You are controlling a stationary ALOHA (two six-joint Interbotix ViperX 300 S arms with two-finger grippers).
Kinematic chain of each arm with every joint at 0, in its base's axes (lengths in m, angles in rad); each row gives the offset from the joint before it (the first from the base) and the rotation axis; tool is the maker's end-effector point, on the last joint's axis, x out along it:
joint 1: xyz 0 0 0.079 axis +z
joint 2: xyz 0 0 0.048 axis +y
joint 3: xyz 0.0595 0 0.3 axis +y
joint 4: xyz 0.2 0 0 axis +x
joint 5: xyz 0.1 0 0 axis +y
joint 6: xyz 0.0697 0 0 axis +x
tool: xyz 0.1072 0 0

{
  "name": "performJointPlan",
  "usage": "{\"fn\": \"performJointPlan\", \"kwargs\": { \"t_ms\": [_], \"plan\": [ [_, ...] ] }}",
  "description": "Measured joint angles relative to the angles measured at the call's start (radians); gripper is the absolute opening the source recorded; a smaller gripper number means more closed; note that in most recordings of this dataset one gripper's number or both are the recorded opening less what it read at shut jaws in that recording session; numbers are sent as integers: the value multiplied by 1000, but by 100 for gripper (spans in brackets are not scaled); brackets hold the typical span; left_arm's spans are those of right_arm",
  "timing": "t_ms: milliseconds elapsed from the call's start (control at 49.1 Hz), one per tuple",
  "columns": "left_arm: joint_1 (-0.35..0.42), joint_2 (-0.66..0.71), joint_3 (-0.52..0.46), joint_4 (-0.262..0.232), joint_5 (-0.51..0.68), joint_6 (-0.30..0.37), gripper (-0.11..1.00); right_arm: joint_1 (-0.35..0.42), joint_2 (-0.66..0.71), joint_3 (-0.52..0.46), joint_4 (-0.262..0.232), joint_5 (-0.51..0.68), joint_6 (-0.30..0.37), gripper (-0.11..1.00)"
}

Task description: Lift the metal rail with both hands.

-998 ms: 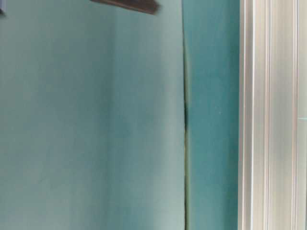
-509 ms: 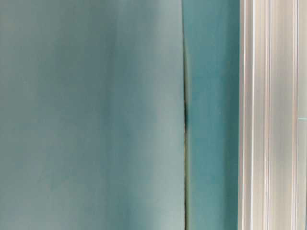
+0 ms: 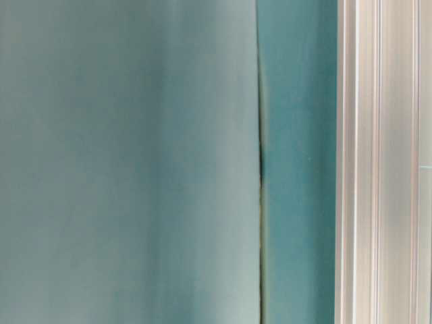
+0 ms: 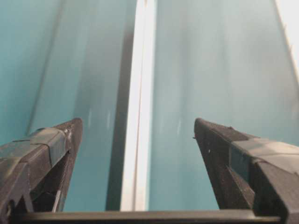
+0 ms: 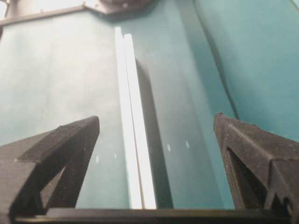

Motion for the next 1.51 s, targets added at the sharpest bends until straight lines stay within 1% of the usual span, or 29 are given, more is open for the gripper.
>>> {"fn": "performJointPlan", "kwargs": {
  "t_ms": [81,183,876,1507],
  "plan": [
    [2,-9,0,2,-32,0,97,0,-17,9,0,0,2,98],
    [2,-14,0,2,-43,0,97,-2,-37,18,0,0,3,98],
    [2,-15,23,0,-51,-8,97,-2,-60,43,2,-2,8,98],
    [-2,-17,40,0,-51,-8,97,0,-58,43,2,-2,8,98]
  ]
}}
